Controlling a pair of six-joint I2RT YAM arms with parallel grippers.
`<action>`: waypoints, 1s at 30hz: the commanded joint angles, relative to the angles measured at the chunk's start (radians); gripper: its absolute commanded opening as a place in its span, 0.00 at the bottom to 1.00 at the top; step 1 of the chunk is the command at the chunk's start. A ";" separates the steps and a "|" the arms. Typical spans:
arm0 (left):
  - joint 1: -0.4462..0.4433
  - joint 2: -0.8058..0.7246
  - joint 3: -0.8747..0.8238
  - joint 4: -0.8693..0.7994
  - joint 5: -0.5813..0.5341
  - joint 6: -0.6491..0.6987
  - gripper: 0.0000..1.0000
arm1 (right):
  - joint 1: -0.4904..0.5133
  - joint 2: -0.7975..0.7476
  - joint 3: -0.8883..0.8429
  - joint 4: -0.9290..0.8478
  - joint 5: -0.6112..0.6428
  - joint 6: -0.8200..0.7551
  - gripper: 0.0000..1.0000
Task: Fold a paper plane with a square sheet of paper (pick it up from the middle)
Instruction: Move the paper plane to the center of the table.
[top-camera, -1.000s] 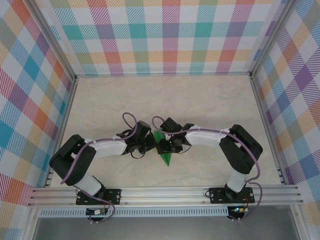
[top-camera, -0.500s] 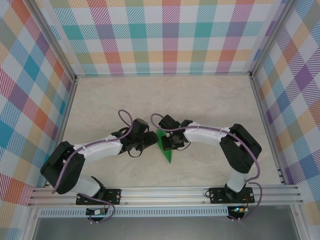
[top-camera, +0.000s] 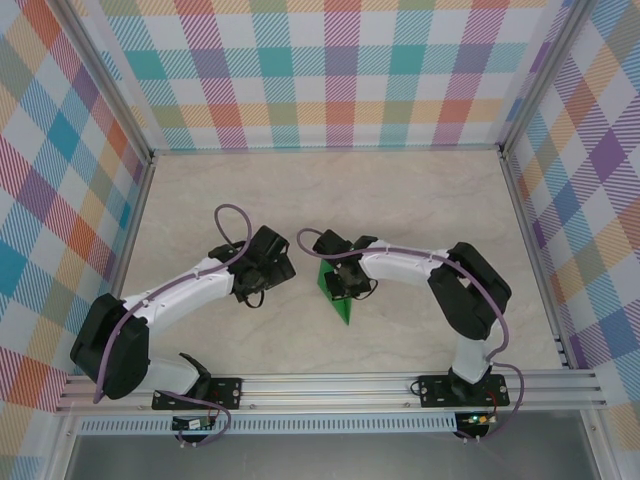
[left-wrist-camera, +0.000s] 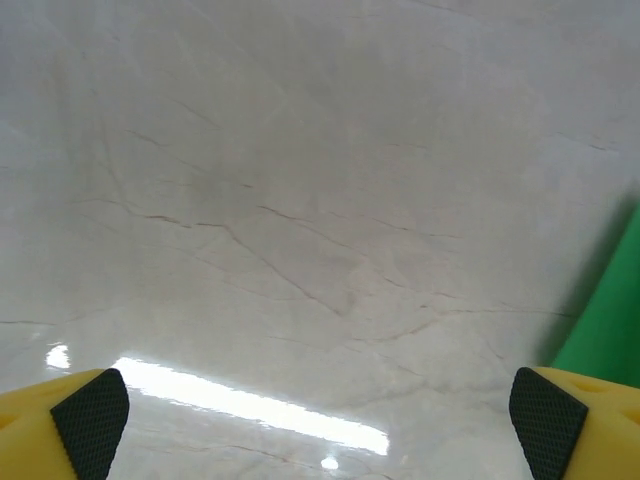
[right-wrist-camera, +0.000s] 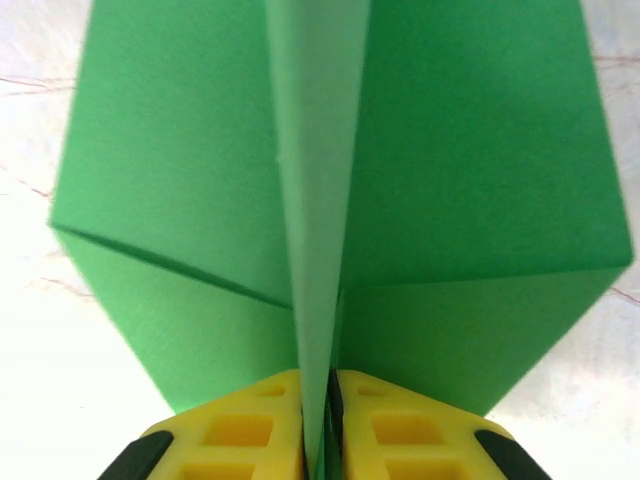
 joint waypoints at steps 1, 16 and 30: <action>0.014 -0.032 0.005 -0.083 -0.070 -0.016 1.00 | 0.005 0.020 0.038 -0.028 -0.013 0.008 0.18; 0.052 -0.048 -0.006 -0.128 -0.072 -0.012 1.00 | 0.004 0.039 0.084 -0.065 0.024 0.035 0.09; 0.093 -0.156 -0.049 -0.197 -0.093 0.016 1.00 | -0.174 0.271 0.477 -0.100 0.013 -0.084 0.07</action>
